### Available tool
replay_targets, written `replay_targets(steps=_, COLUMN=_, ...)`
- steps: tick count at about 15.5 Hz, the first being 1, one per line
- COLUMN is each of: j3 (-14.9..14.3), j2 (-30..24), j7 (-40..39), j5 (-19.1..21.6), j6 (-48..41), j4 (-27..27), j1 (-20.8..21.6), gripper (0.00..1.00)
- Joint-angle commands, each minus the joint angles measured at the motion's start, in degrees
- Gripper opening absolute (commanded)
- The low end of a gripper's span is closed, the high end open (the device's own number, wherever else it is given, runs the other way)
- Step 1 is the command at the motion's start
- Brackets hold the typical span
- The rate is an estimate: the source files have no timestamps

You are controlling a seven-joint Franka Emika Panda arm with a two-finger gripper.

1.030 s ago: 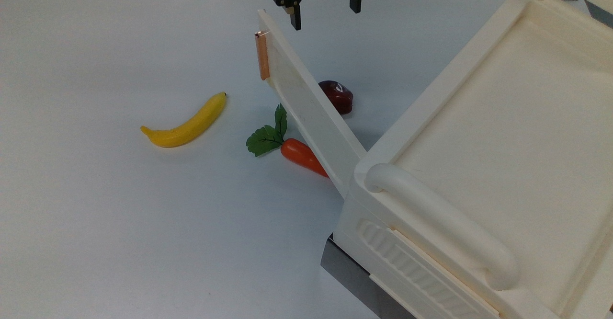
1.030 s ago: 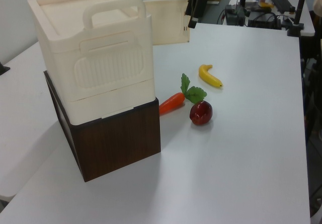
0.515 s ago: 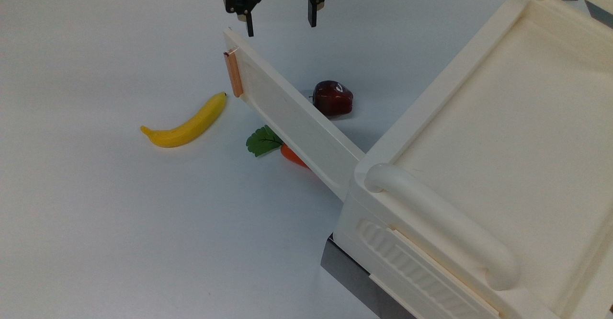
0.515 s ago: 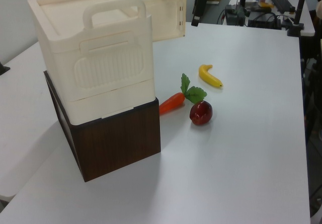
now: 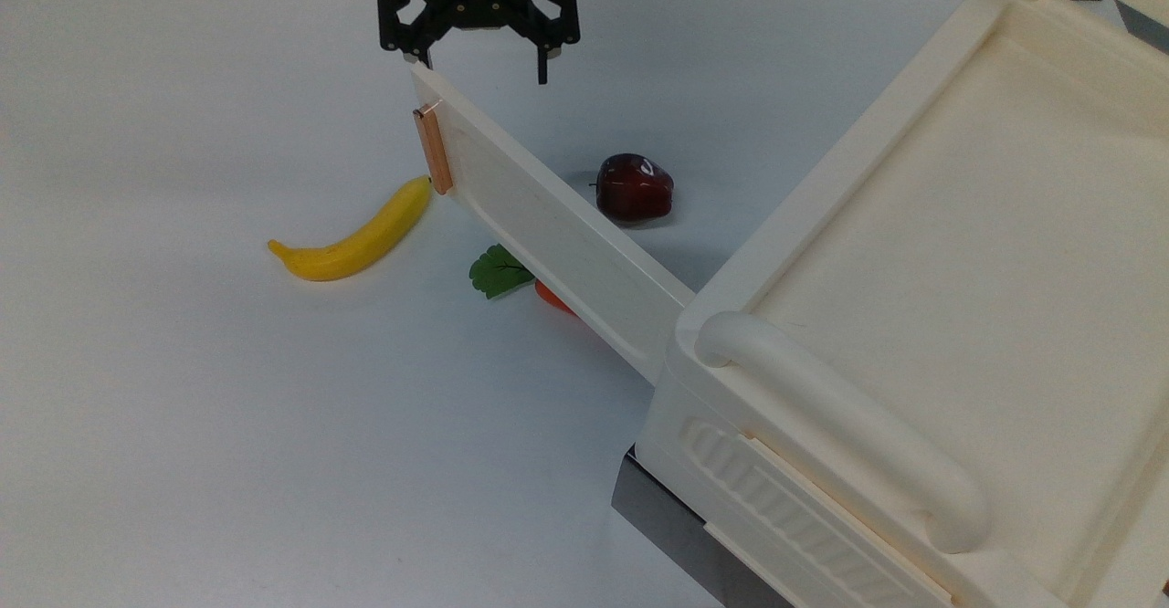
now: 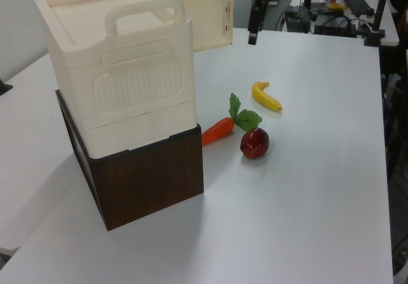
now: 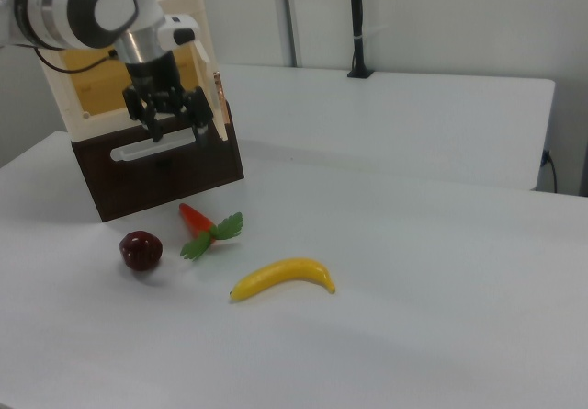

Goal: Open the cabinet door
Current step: 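Keep swinging the door wide open toward the fruit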

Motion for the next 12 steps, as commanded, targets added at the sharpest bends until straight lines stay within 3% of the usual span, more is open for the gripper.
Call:
replay_targets(steps=1, j3=-0.2, j2=-1.1, j7=1.2, j5=-0.8, j6=-3.1, j4=-3.0, j1=-2.5, gripper=1.00)
replay_targets(steps=4, j3=-0.1, j2=-2.5, j7=1.1, j5=-1.6, j6=-3.0, j4=-5.8, j1=-4.2, gripper=1.00)
replay_targets(steps=12, j3=0.0, j2=-4.0, j7=1.0, j5=-3.1, j6=-3.5, j4=-6.1, j1=-4.8, gripper=1.00)
